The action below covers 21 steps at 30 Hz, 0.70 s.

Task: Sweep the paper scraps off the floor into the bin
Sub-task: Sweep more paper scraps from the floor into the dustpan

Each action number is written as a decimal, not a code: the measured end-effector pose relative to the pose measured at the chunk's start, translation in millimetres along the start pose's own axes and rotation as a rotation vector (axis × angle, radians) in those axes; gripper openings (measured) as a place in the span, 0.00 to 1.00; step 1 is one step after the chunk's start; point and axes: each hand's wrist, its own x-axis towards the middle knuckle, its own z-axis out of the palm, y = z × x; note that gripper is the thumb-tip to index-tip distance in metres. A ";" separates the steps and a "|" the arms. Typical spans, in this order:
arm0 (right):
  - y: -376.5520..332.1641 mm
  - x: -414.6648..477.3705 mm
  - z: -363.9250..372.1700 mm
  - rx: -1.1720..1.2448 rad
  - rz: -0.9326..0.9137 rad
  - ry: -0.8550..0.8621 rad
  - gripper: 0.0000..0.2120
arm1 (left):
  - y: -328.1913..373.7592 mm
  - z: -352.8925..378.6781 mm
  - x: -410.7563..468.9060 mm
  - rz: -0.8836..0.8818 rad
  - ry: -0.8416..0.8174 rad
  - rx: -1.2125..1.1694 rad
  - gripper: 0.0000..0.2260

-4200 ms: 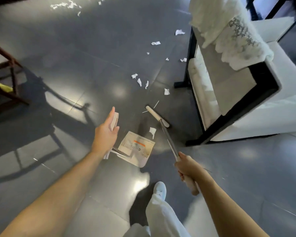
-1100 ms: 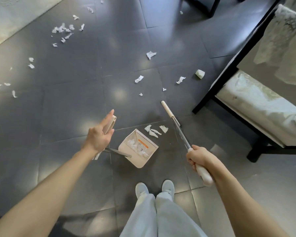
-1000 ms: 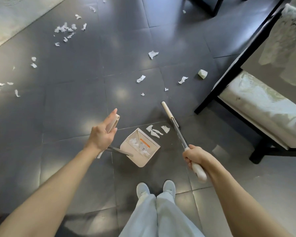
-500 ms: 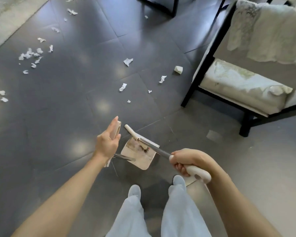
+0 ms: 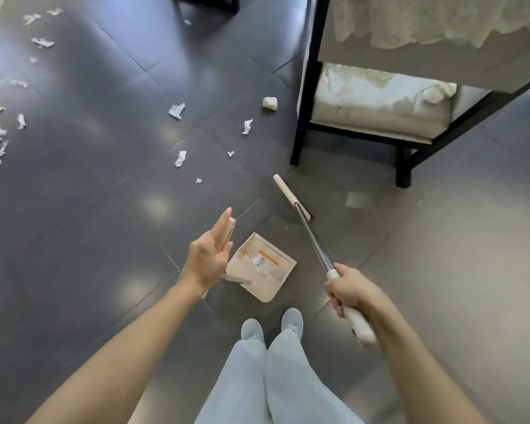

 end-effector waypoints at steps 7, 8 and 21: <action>51.4 31.5 -14.3 -0.254 0.220 0.038 0.18 | 4.1 18.4 15.7 0.072 0.017 0.242 0.36; 52.7 32.0 -13.8 -0.284 0.209 0.045 0.16 | 5.2 19.4 14.7 0.076 0.032 0.257 0.37; -4.2 9.1 -10.7 -0.433 0.063 -0.266 0.28 | 20.0 25.1 39.2 0.102 0.168 0.308 0.30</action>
